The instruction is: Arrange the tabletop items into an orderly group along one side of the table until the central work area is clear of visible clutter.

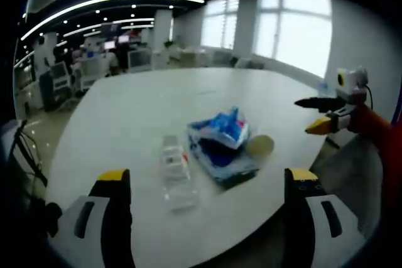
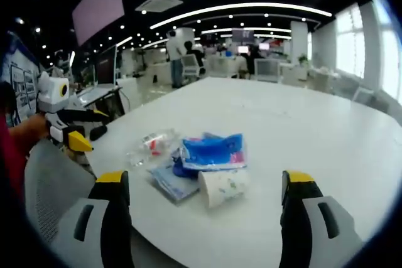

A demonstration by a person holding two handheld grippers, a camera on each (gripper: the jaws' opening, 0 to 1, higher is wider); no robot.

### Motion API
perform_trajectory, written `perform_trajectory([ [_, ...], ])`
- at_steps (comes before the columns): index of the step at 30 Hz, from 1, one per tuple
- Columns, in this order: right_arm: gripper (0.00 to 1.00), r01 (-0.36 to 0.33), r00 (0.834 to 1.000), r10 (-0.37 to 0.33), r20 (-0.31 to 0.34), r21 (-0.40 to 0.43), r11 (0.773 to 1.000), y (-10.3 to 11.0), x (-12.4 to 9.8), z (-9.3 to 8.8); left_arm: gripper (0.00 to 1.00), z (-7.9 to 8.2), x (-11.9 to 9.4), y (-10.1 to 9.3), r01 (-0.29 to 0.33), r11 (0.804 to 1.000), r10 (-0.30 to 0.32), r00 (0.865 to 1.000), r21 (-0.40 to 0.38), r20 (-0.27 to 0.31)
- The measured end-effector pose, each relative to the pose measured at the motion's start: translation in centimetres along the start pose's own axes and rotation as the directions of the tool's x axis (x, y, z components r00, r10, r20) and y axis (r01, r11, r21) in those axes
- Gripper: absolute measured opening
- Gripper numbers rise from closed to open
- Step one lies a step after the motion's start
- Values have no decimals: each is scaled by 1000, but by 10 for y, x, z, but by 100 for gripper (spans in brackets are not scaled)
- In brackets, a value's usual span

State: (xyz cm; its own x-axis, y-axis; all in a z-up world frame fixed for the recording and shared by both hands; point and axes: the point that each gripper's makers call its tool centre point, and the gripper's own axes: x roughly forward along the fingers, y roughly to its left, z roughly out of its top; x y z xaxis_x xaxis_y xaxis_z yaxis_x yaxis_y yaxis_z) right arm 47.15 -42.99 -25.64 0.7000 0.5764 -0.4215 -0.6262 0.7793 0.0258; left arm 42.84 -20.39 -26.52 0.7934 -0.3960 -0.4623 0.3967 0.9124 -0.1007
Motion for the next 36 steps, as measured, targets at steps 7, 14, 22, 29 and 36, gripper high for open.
perform_trajectory([
  [7,100,-1,1000,1,1,-4,1000,0,0,0,99,0,0,0,0,1000,0,1000,1,0],
  [14,100,-4,1000,4,-4,-8,1000,1,0,0,98,0,0,1,-5,1000,5,1000,3,-1],
  [22,100,-5,1000,5,-10,-17,1000,2,1,-1,98,0,0,1,-11,1000,11,1000,14,-3],
  [29,100,-2,1000,2,-8,-15,1000,1,0,-1,97,0,-1,2,-12,1000,12,1000,18,-2],
  [36,100,5,1000,-5,-12,-12,1000,0,0,-2,97,-2,-1,0,-9,1000,10,1000,21,-11],
])
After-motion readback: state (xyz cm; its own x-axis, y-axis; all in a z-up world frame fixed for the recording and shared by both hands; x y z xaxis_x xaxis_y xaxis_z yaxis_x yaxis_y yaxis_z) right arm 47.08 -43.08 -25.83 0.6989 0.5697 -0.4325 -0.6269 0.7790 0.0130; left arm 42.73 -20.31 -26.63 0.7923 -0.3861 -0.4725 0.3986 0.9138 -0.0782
